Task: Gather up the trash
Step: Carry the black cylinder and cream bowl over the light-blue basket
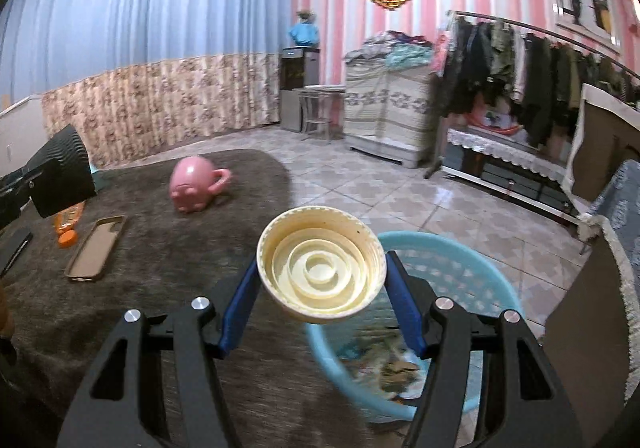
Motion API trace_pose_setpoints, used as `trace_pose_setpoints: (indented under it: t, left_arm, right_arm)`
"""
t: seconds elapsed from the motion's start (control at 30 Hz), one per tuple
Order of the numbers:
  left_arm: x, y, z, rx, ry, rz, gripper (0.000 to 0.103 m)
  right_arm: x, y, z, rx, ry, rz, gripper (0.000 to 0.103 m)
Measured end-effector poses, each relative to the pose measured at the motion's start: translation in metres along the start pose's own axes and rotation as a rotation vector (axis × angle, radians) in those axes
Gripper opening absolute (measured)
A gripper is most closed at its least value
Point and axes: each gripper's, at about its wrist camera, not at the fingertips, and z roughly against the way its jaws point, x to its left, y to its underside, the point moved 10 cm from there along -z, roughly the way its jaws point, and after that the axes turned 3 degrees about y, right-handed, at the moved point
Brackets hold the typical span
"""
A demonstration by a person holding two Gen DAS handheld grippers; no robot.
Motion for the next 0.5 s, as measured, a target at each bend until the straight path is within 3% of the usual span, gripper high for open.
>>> trace_pose_setpoints:
  t: [0.5]
  left_arm:
    - [-0.158,0.01,-0.06,0.051,0.262,-0.03,0.06]
  right_arm:
    - [-0.138,0.026,-0.009,0.039,0.205,-0.173,0.062]
